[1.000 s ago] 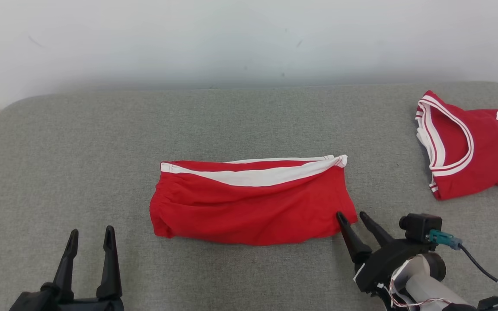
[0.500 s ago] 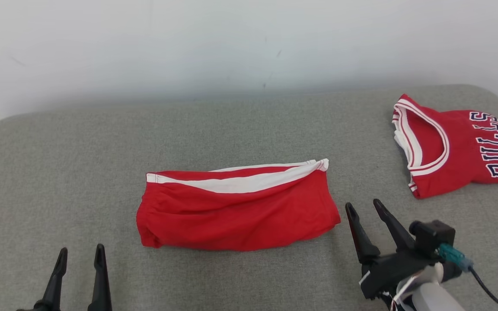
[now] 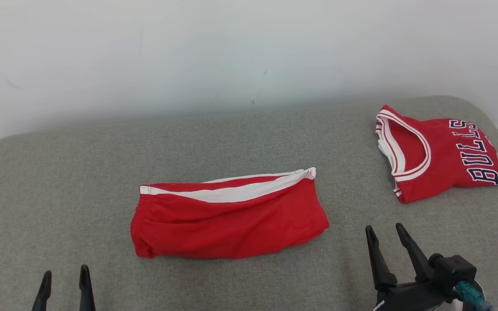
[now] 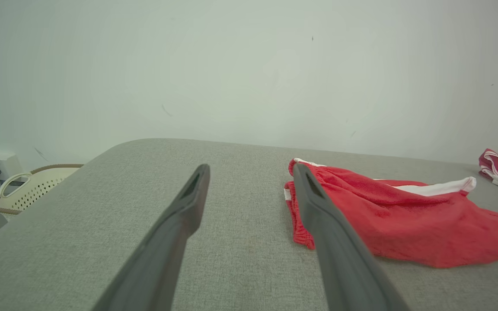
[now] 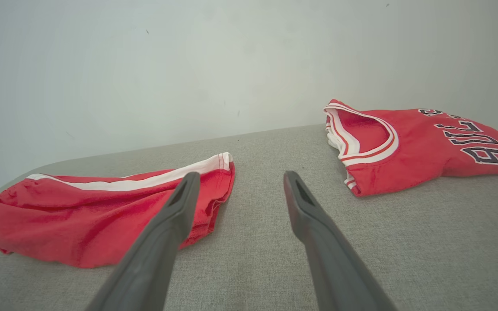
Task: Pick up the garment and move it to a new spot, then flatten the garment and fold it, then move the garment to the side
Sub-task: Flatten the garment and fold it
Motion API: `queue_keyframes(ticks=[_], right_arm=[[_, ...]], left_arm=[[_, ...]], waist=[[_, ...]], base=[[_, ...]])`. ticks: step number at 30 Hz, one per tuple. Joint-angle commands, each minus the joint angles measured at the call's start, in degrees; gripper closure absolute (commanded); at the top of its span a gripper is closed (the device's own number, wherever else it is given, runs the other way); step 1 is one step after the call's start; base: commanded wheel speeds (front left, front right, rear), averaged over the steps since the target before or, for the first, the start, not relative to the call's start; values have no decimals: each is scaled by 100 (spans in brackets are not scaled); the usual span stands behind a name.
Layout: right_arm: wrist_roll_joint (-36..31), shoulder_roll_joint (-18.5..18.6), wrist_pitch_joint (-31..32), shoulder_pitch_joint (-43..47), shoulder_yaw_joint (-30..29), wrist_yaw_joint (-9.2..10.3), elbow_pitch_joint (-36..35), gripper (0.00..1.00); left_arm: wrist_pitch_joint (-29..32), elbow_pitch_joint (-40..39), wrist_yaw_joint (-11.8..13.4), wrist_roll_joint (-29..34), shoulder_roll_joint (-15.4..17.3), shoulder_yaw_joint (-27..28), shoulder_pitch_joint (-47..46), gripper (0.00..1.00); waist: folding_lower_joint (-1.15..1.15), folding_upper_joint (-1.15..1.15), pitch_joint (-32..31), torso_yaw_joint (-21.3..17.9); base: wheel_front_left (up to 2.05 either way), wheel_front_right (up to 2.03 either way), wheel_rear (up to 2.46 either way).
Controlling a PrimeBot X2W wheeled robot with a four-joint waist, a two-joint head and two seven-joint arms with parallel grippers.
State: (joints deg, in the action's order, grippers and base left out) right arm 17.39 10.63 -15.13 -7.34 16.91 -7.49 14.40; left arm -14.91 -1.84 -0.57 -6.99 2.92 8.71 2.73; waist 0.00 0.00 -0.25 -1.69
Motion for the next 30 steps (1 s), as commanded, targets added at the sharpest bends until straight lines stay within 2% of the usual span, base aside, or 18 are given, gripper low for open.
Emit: queue_keyframes(ticks=[1, 10, 30], right_arm=[[-108, -54, 3, 140, -43, 0, -118, 0], [-334, -169, 151, 394, -92, 1, -559, 0], [-400, -211, 283, 455, -90, 0, -679, 0]], left_arm=[[-21, -1, 8, 11, 5, 19, 139, 0], [-21, -18, -16, 170, 13, 33, 196, 0], [-21, -16, -16, 204, 8, 5, 181, 0]], waist=[[0, 0, -13, -14], [0, 0, -33, -55], [0, 0, -28, -48]], base=[[0, 0, 0], [0, 0, 0], [0, 0, 0]])
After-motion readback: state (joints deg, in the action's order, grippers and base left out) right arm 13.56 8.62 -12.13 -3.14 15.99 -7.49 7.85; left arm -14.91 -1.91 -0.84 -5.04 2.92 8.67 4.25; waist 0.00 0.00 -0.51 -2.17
